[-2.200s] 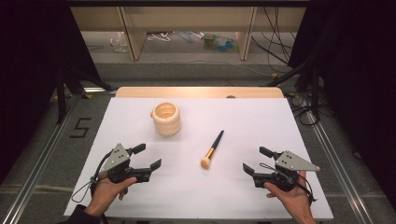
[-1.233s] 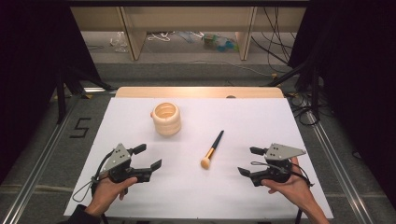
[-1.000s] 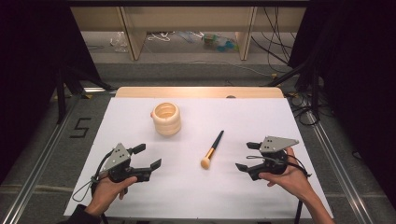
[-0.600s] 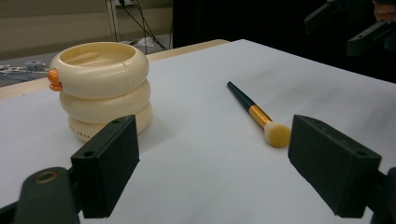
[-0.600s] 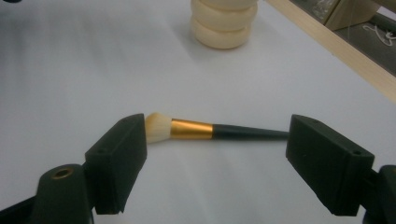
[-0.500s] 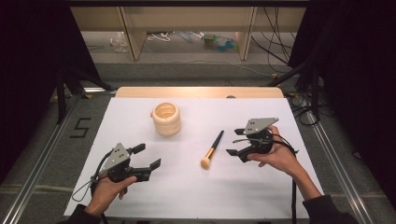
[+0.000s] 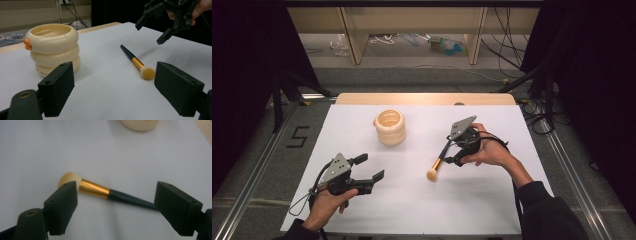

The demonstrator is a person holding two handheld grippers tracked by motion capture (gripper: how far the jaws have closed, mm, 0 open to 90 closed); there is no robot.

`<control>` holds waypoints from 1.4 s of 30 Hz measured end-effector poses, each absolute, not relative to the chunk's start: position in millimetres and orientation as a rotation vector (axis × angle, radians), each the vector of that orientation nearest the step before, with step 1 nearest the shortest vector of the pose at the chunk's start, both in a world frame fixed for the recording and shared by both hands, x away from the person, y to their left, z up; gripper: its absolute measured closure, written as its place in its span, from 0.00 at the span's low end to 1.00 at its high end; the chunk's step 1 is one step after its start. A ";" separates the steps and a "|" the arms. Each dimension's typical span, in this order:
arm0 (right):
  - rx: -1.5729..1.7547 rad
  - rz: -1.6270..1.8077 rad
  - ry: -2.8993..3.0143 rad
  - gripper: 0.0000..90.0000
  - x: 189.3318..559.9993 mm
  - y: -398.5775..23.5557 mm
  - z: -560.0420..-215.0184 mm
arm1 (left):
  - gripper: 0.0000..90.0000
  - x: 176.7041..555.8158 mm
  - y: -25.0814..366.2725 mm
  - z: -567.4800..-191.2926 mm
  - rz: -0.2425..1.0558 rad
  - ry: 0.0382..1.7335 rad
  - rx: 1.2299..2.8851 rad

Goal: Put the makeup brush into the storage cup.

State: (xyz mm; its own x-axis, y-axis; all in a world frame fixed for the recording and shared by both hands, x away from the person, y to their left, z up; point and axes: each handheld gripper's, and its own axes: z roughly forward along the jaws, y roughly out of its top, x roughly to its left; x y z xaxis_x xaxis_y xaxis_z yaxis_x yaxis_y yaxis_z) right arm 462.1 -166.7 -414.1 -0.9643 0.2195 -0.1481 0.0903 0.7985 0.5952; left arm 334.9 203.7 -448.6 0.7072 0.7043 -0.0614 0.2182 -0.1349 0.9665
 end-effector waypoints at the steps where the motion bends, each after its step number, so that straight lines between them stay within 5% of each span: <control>1: 0.229 0.877 2.781 0.22 464.3 -163.9 -416.3 | 0.18 334.2 203.3 -448.9 0.491 0.756 1.691; 42: -0.057 0.674 3.026 0.27 498.9 -133.7 -458.7 | 0.18 333.4 204.7 -448.5 0.497 0.771 1.693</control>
